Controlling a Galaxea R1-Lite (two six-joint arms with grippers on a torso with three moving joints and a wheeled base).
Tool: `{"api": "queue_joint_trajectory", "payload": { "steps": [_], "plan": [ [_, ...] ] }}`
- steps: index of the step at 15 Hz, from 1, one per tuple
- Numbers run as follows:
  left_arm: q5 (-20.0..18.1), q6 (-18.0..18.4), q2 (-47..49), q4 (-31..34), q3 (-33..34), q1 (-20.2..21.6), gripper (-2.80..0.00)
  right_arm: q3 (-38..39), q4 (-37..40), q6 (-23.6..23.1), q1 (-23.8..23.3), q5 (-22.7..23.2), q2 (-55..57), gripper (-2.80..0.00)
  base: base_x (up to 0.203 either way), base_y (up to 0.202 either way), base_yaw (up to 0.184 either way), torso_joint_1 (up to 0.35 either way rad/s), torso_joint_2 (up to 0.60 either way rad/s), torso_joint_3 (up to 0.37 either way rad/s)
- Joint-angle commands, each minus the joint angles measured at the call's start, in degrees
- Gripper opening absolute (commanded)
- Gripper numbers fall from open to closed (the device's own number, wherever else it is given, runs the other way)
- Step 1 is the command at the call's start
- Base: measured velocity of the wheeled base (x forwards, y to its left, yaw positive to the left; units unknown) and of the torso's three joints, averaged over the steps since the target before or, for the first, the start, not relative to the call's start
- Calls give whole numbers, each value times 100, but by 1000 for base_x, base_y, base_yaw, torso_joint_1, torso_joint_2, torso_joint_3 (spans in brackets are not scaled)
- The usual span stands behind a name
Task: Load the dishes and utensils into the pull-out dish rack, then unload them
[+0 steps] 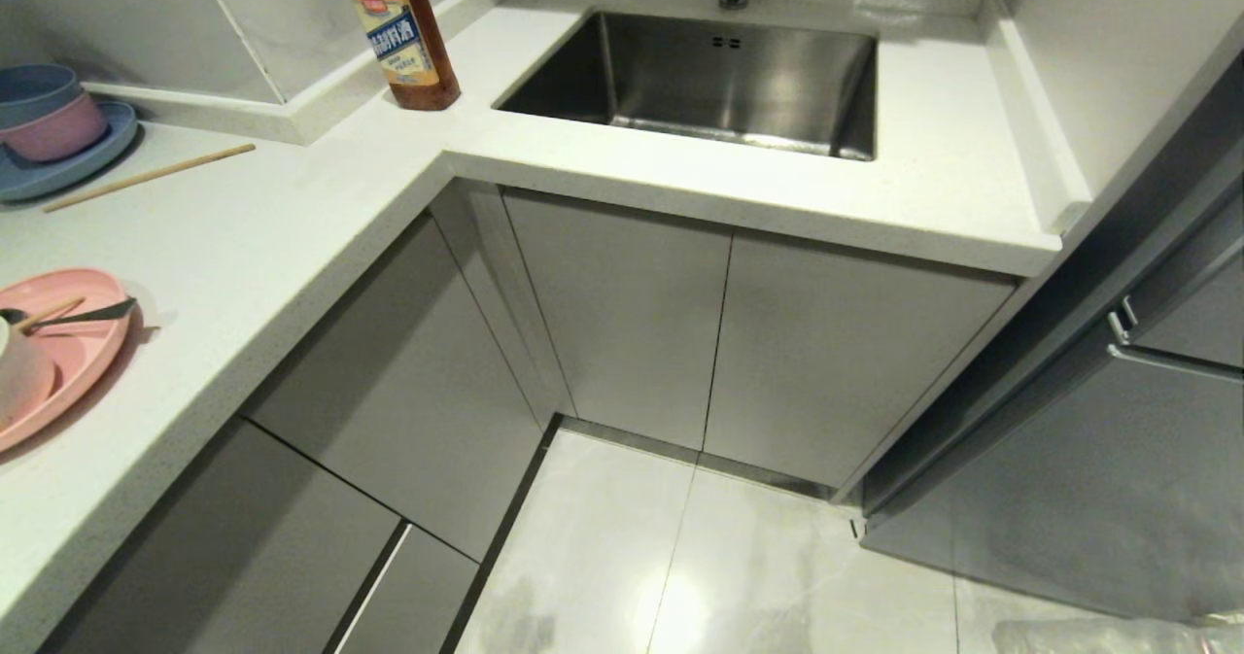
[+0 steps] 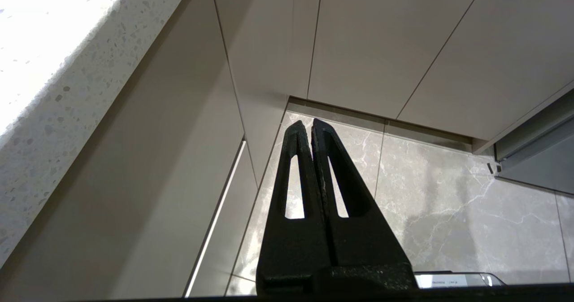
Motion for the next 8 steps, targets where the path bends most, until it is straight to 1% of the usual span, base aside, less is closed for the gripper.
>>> {"api": "queue_joint_trajectory", "payload": {
  "steps": [1, 8],
  "plan": [
    [4, -2, 13, -1, 0, 0, -280, 18, 5, 0, 0, 0, -2, -280, 0, 0, 0, 0, 0, 0],
    [4, -2, 13, -1, 0, 0, -280, 18, -2, 0, 0, 0, -2, -280, 0, 0, 0, 0, 0, 0]
  ]
}}
